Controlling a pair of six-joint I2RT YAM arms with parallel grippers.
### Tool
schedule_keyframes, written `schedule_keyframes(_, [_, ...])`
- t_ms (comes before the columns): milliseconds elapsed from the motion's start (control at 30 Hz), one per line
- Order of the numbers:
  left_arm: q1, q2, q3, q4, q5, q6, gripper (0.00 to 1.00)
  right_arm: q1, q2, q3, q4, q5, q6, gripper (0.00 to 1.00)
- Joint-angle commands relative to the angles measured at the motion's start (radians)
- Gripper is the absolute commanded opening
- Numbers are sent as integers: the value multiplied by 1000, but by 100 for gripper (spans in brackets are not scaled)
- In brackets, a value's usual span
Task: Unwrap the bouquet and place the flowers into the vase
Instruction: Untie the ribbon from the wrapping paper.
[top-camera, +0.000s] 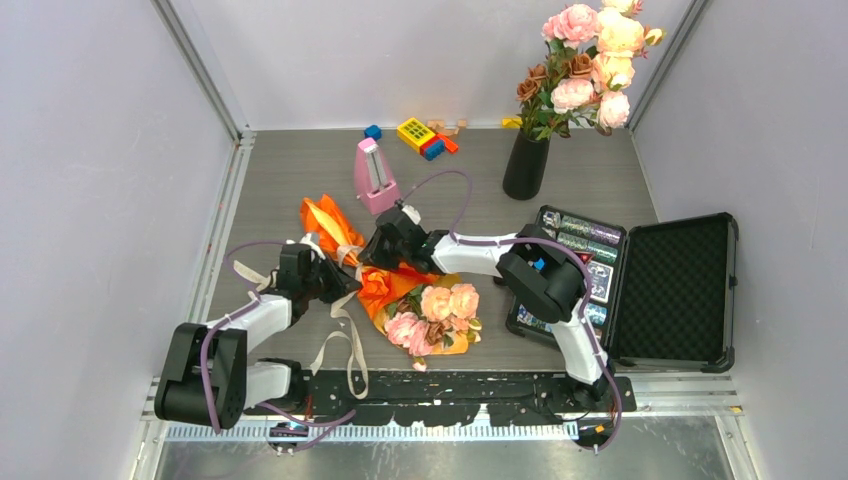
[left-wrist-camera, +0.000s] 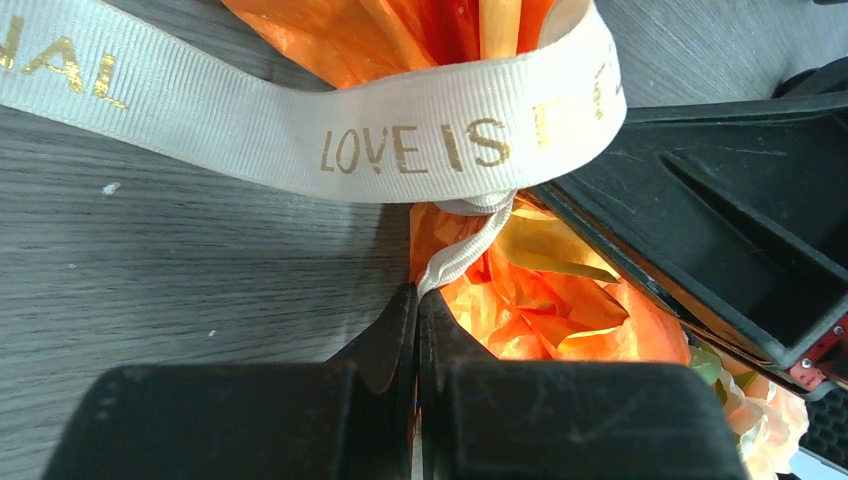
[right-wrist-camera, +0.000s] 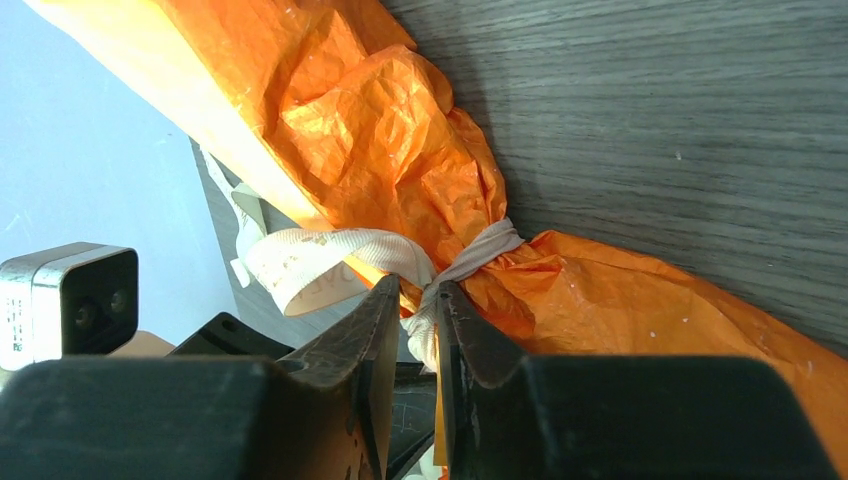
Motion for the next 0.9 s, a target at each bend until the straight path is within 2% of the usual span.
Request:
schedule_keyframes(0, [-4, 9, -10, 25, 16, 17, 0, -2, 26, 5, 9, 39, 12, 25])
schedule_keyframes(67, [-3, 14, -10, 28, 17, 16, 0, -2, 27, 5, 10, 38, 13, 21])
schedule_keyframes(200, [-4, 20, -11, 34, 19, 12, 0, -2, 21, -5, 21, 35, 14, 2])
schedule_keyframes(600, [-3, 11, -28, 38, 12, -6, 0, -2, -115, -119, 129, 129, 13, 0])
schedule_keyframes(867, [-3, 9, -33, 36, 12, -12, 0, -2, -154, -182, 143, 192, 20, 0])
